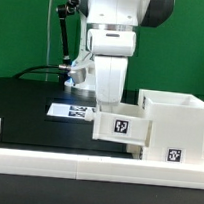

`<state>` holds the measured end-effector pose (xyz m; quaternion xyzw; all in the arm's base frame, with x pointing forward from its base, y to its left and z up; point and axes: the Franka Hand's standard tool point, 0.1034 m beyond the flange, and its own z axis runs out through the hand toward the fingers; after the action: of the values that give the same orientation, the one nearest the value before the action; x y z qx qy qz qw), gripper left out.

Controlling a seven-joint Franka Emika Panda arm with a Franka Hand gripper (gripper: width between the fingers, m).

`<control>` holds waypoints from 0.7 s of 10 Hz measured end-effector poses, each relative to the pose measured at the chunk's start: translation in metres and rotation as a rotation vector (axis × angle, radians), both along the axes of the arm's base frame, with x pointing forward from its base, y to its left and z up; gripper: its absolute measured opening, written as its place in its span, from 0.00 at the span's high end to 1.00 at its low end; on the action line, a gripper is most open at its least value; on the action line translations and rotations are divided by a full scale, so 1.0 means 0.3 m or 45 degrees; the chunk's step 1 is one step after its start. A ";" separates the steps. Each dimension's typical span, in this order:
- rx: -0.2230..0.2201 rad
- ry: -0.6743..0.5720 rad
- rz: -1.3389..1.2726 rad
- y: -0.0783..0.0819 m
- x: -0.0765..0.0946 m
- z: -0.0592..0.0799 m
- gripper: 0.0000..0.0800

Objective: Assemble drawer

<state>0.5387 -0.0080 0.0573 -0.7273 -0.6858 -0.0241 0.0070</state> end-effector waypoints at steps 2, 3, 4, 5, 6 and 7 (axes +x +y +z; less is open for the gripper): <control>0.000 0.002 -0.004 -0.002 -0.002 -0.002 0.95; 0.000 0.002 -0.005 -0.002 -0.002 -0.002 0.95; 0.000 0.002 -0.005 -0.001 -0.002 -0.002 0.95; 0.001 0.003 -0.005 0.002 -0.002 -0.003 0.95; 0.001 0.002 -0.006 0.004 0.000 -0.002 0.95; 0.001 0.001 -0.009 0.006 0.001 -0.001 0.95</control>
Offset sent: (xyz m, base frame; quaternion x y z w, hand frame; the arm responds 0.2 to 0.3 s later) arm 0.0000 0.0000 0.0000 0.0000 0.0000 0.0000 1.0000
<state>0.5389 -0.0063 0.0569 -0.7297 -0.6833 -0.0240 0.0076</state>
